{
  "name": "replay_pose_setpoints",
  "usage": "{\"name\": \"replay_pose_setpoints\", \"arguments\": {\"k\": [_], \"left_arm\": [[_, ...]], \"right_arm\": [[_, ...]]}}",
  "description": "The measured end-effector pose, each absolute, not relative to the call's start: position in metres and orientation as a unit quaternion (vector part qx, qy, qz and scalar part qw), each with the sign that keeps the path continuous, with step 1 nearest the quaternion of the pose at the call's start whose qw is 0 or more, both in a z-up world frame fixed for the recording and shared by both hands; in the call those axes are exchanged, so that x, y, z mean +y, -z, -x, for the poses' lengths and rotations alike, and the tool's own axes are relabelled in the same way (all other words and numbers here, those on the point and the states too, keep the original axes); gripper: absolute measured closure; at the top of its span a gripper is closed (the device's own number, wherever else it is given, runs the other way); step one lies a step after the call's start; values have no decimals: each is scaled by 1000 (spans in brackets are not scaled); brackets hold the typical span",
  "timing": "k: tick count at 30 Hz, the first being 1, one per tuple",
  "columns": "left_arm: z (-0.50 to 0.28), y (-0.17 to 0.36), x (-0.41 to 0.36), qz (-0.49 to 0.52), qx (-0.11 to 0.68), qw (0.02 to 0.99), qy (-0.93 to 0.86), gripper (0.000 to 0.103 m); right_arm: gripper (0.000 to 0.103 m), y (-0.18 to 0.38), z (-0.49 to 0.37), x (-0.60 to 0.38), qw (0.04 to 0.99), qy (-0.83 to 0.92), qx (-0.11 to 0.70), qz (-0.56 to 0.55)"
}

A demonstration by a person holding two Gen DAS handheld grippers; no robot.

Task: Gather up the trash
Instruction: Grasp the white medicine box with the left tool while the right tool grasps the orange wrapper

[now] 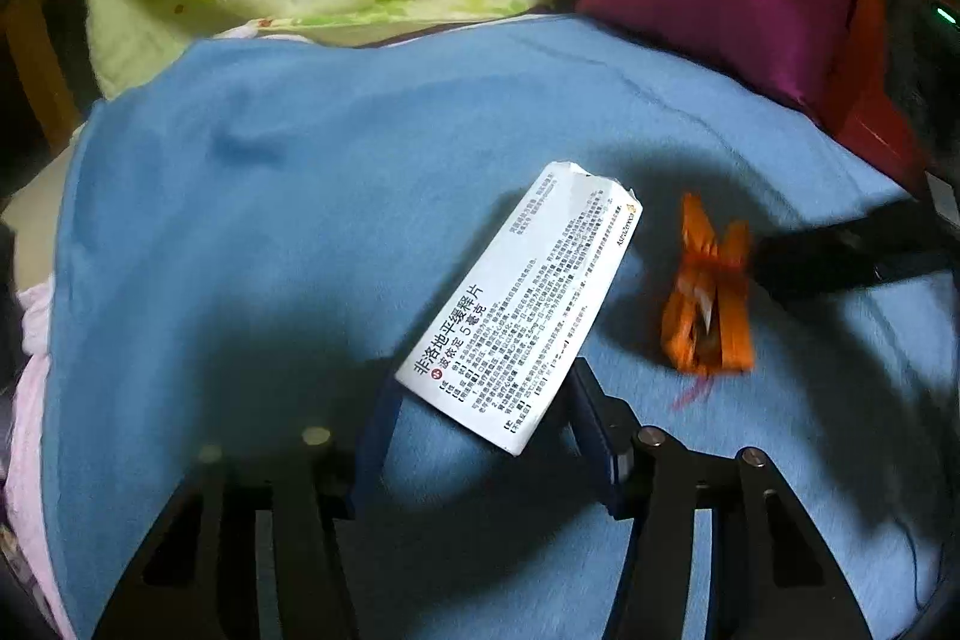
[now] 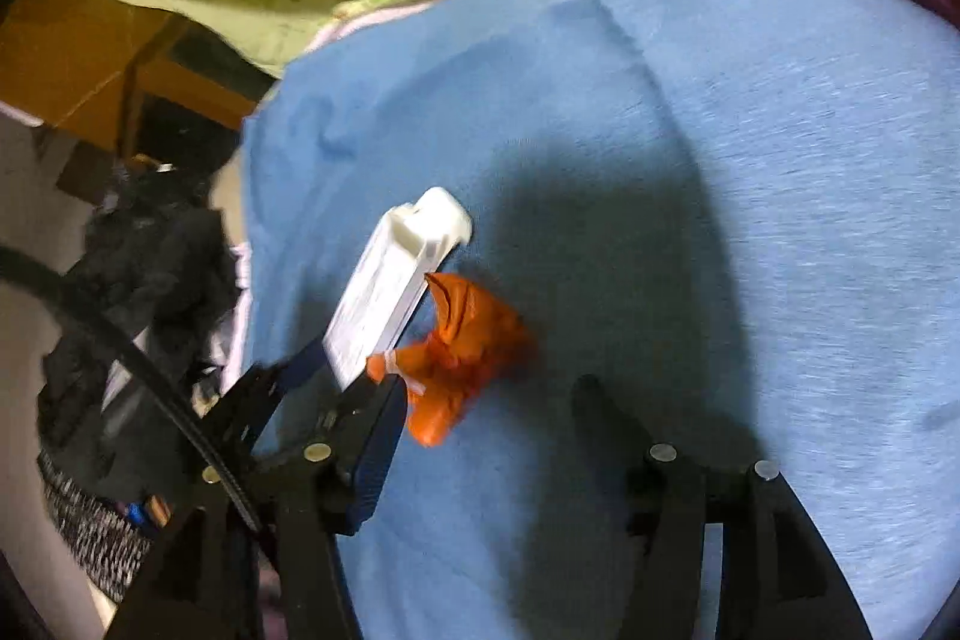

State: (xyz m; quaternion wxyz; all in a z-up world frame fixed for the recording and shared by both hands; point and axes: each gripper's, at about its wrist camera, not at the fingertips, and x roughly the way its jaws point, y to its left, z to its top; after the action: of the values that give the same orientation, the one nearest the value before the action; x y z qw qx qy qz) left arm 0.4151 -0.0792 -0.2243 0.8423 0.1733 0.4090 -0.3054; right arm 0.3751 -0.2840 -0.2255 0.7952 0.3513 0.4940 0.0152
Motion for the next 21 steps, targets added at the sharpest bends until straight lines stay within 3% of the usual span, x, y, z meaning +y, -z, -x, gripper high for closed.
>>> {"name": "replay_pose_setpoints", "arguments": {"k": [7,8,11,21], "left_arm": [[-398,218,-36,-137,430,857,248,46],[-395,217,-31,-130,431,860,240,46],[-388,212,-24,-119,433,870,203,46],[-317,158,-27,-92,389,906,139,46]], "right_arm": [[37,220,-402,-260,805,58,501,-311],[38,219,-406,-254,810,69,502,-293],[64,216,-410,-241,825,82,505,-239],[66,188,-337,-255,852,41,470,-227]]}}
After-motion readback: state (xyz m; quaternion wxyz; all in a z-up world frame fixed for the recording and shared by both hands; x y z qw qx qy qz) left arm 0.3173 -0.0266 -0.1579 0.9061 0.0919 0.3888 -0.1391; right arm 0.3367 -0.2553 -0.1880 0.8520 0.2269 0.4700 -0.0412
